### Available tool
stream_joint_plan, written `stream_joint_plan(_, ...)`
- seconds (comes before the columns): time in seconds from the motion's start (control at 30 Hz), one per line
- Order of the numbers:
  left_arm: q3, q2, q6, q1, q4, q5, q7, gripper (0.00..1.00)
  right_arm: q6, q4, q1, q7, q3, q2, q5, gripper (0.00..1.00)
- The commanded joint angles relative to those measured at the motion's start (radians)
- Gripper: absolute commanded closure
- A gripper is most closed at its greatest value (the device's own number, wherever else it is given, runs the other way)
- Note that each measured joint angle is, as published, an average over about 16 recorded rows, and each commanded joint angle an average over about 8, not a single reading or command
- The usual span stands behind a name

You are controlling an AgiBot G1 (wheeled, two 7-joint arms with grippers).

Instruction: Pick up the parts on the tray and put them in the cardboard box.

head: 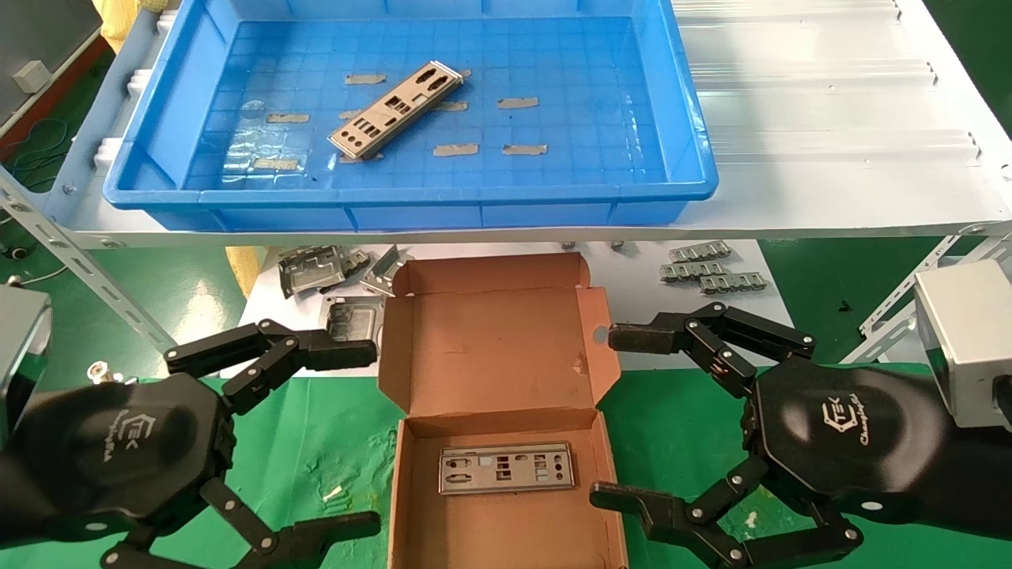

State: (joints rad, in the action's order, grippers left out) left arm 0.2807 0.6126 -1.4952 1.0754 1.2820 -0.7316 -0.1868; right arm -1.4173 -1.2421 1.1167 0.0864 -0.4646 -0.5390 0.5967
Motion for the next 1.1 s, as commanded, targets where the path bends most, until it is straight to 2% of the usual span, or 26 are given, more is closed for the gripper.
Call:
stream_joint_plan(0.03, 0.0, 0.0, 0.0, 0.0, 0.0, 0.0, 0.0, 0.0, 0.0, 0.0, 0.0, 0.0, 0.0, 0.0, 0.0, 0.0)
stream_joint_plan(0.3, 0.0, 0.0, 0.0, 0.0, 0.0, 0.0, 0.0, 0.0, 0.0, 0.0, 0.0, 0.0, 0.0, 0.0, 0.0, 0.0)
stream_joint_plan(0.57, 0.0, 0.0, 0.0, 0.0, 0.0, 0.0, 0.0, 0.0, 0.0, 0.0, 0.0, 0.0, 0.0, 0.0, 0.0, 1.0)
stream_joint_plan(1.1, 0.0, 0.0, 0.0, 0.0, 0.0, 0.0, 0.0, 0.0, 0.0, 0.0, 0.0, 0.0, 0.0, 0.0, 0.0, 1.0)
